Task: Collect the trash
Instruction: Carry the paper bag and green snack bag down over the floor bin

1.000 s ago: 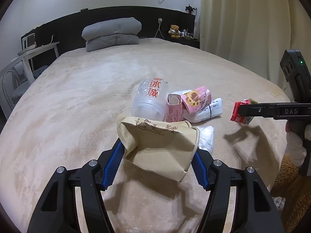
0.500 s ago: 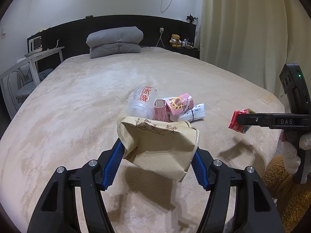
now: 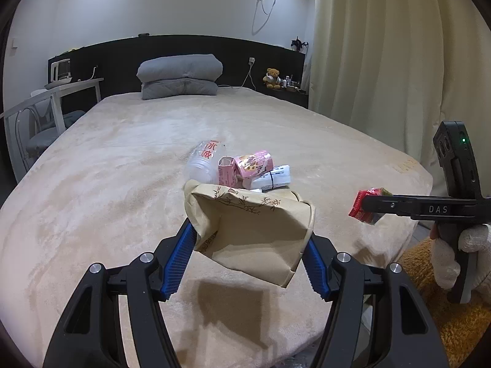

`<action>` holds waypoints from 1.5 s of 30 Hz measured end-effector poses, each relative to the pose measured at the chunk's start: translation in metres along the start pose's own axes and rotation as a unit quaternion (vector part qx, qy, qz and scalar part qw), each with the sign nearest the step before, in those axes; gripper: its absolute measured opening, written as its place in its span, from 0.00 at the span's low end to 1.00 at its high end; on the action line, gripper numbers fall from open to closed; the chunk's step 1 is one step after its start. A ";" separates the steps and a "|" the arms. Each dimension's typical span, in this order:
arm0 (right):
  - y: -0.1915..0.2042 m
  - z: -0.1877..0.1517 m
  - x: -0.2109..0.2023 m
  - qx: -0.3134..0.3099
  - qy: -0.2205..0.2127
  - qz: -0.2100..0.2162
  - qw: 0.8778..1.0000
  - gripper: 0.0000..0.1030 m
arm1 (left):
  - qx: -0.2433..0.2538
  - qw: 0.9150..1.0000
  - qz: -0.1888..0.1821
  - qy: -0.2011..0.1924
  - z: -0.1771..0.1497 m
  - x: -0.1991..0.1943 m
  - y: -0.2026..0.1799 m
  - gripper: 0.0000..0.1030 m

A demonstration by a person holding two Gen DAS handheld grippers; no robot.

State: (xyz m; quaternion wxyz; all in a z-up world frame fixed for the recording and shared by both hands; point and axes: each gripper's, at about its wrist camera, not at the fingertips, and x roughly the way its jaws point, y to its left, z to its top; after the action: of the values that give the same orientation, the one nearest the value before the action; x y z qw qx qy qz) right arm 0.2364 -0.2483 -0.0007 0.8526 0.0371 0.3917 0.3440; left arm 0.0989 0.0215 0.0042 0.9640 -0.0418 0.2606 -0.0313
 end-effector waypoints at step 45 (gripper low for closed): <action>0.011 -0.095 -0.031 0.010 0.085 0.070 0.994 0.58 | -0.014 0.996 -0.066 0.052 -0.069 -0.042 -0.062 0.62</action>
State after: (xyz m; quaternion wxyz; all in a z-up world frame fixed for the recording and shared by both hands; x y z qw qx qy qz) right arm 0.1498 -0.2783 -0.0428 0.7895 0.0439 0.4625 0.4010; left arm 0.0251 -0.0410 -0.0278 0.9445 -0.0705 0.3072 -0.0930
